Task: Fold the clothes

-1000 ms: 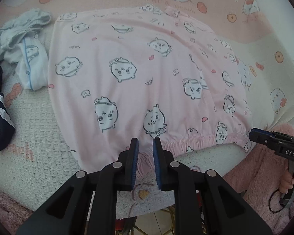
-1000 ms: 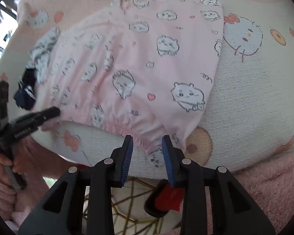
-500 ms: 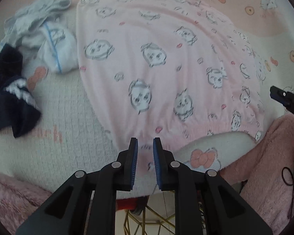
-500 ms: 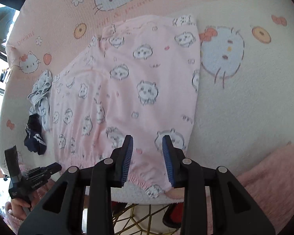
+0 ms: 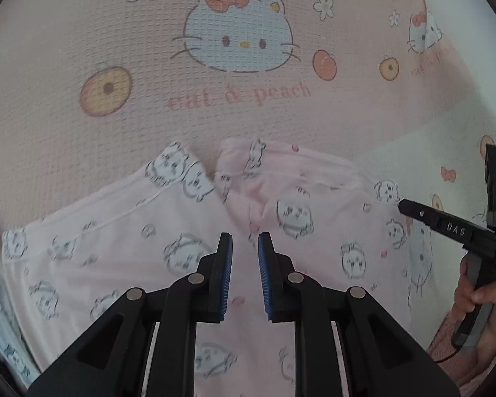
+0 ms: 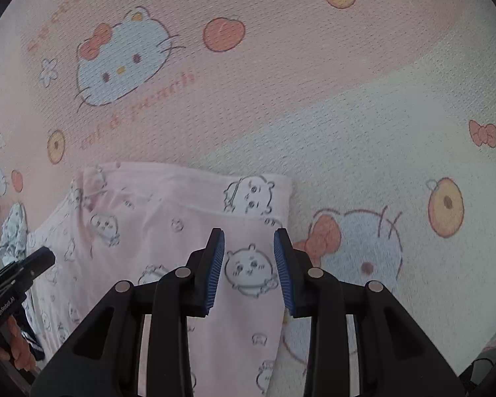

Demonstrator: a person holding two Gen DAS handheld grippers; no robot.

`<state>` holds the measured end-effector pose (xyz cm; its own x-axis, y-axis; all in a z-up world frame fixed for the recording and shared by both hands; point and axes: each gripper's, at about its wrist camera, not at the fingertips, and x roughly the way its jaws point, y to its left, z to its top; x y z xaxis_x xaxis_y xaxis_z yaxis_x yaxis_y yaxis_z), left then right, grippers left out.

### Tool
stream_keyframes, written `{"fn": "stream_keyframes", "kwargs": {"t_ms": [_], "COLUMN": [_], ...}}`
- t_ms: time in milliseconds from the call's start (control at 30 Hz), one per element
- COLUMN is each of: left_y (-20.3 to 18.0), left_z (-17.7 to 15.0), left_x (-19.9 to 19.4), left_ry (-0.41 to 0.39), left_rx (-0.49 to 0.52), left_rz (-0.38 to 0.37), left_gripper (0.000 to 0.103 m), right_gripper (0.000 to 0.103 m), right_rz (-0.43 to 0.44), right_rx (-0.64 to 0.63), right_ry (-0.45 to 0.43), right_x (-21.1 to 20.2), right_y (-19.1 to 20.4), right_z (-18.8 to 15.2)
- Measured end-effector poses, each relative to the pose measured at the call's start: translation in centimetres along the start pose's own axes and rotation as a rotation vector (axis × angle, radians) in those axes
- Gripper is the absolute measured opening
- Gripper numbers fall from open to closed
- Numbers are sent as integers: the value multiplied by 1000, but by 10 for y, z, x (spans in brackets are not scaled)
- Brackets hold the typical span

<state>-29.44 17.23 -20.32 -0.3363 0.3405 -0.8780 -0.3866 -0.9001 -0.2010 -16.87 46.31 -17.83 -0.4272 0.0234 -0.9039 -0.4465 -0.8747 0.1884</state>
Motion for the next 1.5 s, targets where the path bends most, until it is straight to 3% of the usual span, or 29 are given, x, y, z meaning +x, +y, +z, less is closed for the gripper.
{"fn": "stream_keyframes", "kwargs": {"t_ms": [133, 267, 300, 467, 1133, 1300, 1400, 1500], "left_y": [-8, -9, -10, -5, 57, 44, 19, 8], "left_z": [10, 3, 1, -2, -24, -4, 21, 37], "left_x": [35, 38, 38, 26, 9, -30, -11, 17], "left_ry": [71, 61, 57, 16, 111, -73, -71, -16], "left_rx": [6, 9, 10, -6, -157, -96, 42, 115], "left_rz": [57, 79, 84, 90, 297, 195, 159, 147], "left_gripper": [17, 16, 0, 0, 1, 5, 7, 9], "right_gripper": [31, 32, 32, 32, 32, 32, 32, 32], "right_rz": [1, 15, 22, 58, 13, 47, 84, 116], "right_rx": [46, 16, 11, 43, 107, 92, 66, 21], "right_ry": [28, 33, 30, 21, 0, 21, 25, 46], "right_x": [23, 31, 31, 25, 22, 27, 29, 34], "right_y": [-12, -12, -11, -16, -34, -33, -25, -15], "right_z": [5, 10, 11, 10, 16, 16, 16, 14]}}
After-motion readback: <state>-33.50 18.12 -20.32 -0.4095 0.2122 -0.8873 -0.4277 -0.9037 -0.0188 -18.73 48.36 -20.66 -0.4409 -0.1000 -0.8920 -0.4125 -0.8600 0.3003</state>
